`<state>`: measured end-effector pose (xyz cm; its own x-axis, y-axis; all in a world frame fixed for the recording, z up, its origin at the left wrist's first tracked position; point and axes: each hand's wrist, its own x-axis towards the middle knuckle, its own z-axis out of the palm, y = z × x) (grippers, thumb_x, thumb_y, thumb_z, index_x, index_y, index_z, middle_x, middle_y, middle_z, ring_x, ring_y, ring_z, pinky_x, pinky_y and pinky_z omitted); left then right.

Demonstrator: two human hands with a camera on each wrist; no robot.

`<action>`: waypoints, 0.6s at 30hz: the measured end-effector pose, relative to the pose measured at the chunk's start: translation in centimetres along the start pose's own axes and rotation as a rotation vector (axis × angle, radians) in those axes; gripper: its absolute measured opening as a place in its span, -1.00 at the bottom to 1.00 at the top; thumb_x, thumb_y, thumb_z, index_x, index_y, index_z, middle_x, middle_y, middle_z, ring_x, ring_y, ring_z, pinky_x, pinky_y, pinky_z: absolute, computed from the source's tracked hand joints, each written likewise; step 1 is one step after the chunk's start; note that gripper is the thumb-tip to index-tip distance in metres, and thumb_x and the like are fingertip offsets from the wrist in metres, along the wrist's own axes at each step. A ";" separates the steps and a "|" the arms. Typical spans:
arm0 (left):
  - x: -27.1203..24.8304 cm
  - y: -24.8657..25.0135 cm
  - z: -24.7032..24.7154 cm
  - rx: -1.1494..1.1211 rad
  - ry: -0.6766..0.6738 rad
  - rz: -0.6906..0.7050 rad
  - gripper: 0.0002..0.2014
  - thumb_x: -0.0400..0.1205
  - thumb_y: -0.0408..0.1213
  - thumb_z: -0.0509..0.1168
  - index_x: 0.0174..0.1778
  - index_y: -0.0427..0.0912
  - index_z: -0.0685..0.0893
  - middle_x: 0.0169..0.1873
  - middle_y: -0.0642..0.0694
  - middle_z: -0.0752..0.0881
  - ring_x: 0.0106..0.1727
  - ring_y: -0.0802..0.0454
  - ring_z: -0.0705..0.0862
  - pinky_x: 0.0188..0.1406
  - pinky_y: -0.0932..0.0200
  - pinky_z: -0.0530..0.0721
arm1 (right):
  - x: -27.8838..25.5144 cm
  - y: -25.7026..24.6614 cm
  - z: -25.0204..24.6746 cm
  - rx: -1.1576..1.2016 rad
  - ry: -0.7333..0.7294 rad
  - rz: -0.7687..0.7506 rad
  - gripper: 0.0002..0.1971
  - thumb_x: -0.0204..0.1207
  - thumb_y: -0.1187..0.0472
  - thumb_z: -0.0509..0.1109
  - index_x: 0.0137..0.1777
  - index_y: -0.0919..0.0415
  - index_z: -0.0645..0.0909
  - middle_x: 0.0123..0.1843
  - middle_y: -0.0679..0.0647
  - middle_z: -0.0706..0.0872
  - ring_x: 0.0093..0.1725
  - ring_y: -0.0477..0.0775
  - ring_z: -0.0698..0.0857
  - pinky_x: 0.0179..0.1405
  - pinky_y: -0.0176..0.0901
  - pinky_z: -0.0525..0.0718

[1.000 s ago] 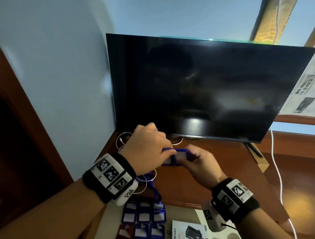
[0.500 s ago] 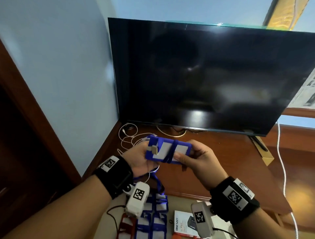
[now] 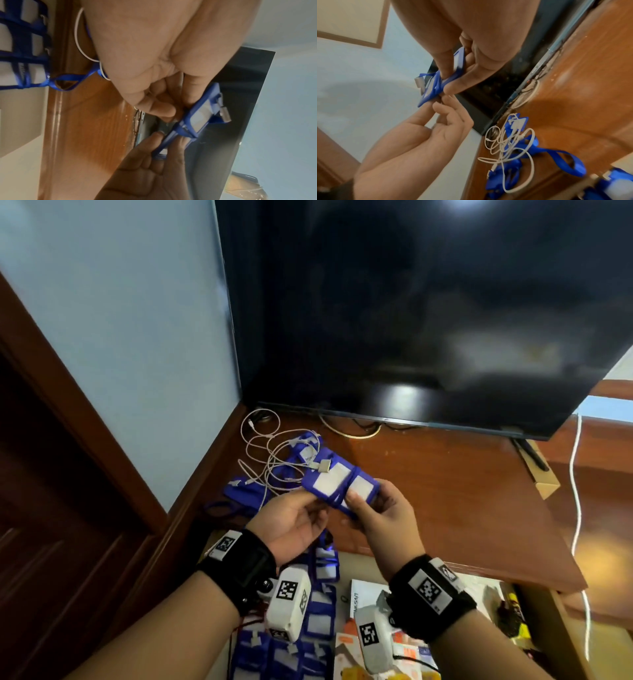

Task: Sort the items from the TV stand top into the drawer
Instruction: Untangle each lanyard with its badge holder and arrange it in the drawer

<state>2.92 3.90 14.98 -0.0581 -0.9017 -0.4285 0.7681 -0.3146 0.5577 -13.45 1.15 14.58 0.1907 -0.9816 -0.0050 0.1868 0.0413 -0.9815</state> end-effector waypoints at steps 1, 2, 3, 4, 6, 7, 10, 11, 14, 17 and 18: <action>-0.2 -0.4 -0.7 0.020 0.013 -0.027 -0.68 0.57 -0.29 0.36 0.23 -0.28 0.77 -0.04 -0.18 0.78 -0.19 0.07 0.69 -0.27 0.30 0.66 | -0.3 0.7 -0.2 -0.001 0.002 0.013 -0.69 0.60 0.31 0.54 0.31 0.16 0.63 0.07 0.14 0.87 -0.06 0.12 0.87 -0.26 -0.03 0.84; -0.5 -0.7 -1.4 0.024 0.021 -0.058 -0.66 0.59 -0.27 0.33 0.25 -0.30 0.77 -0.01 -0.20 0.78 -0.14 0.02 0.69 -0.21 0.24 0.65 | -0.5 1.7 -0.6 -0.019 0.007 0.025 -0.66 0.60 0.31 0.56 0.32 0.10 0.61 0.09 0.13 0.87 -0.03 0.19 0.88 -0.22 0.09 0.86; -0.8 -1.1 -2.4 0.023 0.033 -0.081 -0.63 0.60 -0.27 0.29 0.27 -0.32 0.77 0.05 -0.23 0.78 -0.09 -0.03 0.70 -0.14 0.19 0.63 | -0.8 2.5 -0.9 -0.060 0.012 0.031 -0.68 0.59 0.29 0.57 0.28 0.06 0.62 0.08 0.14 0.87 -0.03 0.24 0.88 -0.19 0.17 0.87; -1.2 -1.3 -3.2 0.017 0.034 -0.096 -0.61 0.63 -0.27 0.24 0.31 -0.33 0.75 0.10 -0.25 0.77 -0.04 -0.07 0.70 -0.08 0.13 0.60 | -1.0 3.6 -1.2 -0.130 0.021 0.030 -0.73 0.58 0.23 0.59 0.20 0.01 0.64 0.02 0.16 0.87 -0.07 0.27 0.87 -0.19 0.22 0.86; -1.6 -2.1 -4.6 0.020 0.024 -0.095 -0.58 0.68 -0.30 0.14 0.38 -0.35 0.70 0.15 -0.27 0.76 0.02 -0.09 0.70 -0.05 0.09 0.57 | -1.5 5.5 -1.8 -0.261 0.017 0.062 -0.80 0.52 0.03 0.62 0.00 -0.05 0.64 -0.18 0.16 0.85 -0.28 0.24 0.80 -0.27 0.33 0.80; -1.7 -2.6 -5.0 0.056 0.027 -0.077 -0.59 0.70 -0.31 0.13 0.40 -0.35 0.69 0.15 -0.26 0.76 0.00 -0.07 0.71 -0.07 0.10 0.58 | -1.8 6.3 -2.1 -0.314 -0.001 0.098 -0.75 0.48 -0.09 0.61 -0.06 -0.03 0.63 -0.26 0.14 0.83 -0.36 0.20 0.76 -0.29 0.35 0.76; -1.3 -4.3 -6.4 0.419 0.115 0.041 -0.77 0.75 -0.45 0.26 0.22 -0.33 0.79 -0.01 -0.15 0.85 -0.17 0.06 0.76 -0.23 0.25 0.66 | -2.7 8.0 -3.0 -0.699 -0.141 0.178 -0.63 0.48 -0.32 0.48 -0.16 -0.01 0.69 -0.29 -0.02 0.83 -0.34 -0.03 0.76 -0.20 0.05 0.75; -1.0 -5.0 -7.2 0.593 0.139 0.068 -0.82 0.74 -0.47 0.31 0.14 -0.27 0.82 -0.06 -0.12 0.86 -0.19 0.06 0.74 -0.23 0.27 0.66 | -3.0 8.6 -3.3 -0.814 -0.215 0.207 -0.63 0.53 -0.31 0.45 -0.19 0.00 0.72 -0.28 -0.05 0.83 -0.32 -0.10 0.75 -0.18 -0.03 0.73; 0.4 -6.8 -11.1 1.032 0.163 -0.015 -0.93 0.70 -0.35 0.44 -0.05 -0.20 0.85 -0.25 -0.07 0.82 -0.26 0.03 0.64 -0.18 0.14 0.65 | -3.8 10.2 -4.0 -1.082 -0.442 0.301 -0.54 0.60 -0.29 0.37 -0.12 0.12 0.77 -0.19 0.04 0.84 -0.18 0.07 0.76 -0.14 -0.01 0.70; 1.5 -8.4 -13.9 1.464 0.134 -0.224 -0.77 0.61 -0.10 0.53 -0.16 -0.22 0.83 -0.36 -0.06 0.83 -0.38 0.11 0.70 -0.21 0.07 0.71 | -4.4 11.7 -4.9 -1.294 -0.572 0.341 -0.65 0.64 -0.17 0.38 0.06 0.11 0.77 0.05 0.10 0.83 0.08 0.17 0.77 -0.01 -0.08 0.67; 1.8 -8.9 -14.2 1.581 0.114 -0.287 -0.75 0.59 -0.06 0.54 -0.16 -0.20 0.84 -0.32 -0.03 0.84 -0.36 0.12 0.72 -0.22 0.12 0.70 | -4.6 11.9 -5.3 -1.309 -0.590 0.369 -0.65 0.63 -0.17 0.38 0.14 0.08 0.76 0.13 0.10 0.81 0.15 0.18 0.76 0.06 -0.08 0.68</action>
<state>5.07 9.31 -0.80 0.0236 -0.7593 -0.6503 -0.6586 -0.5012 0.5613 -17.19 5.18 1.95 0.4473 -0.7245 -0.5244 -0.8776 -0.2422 -0.4138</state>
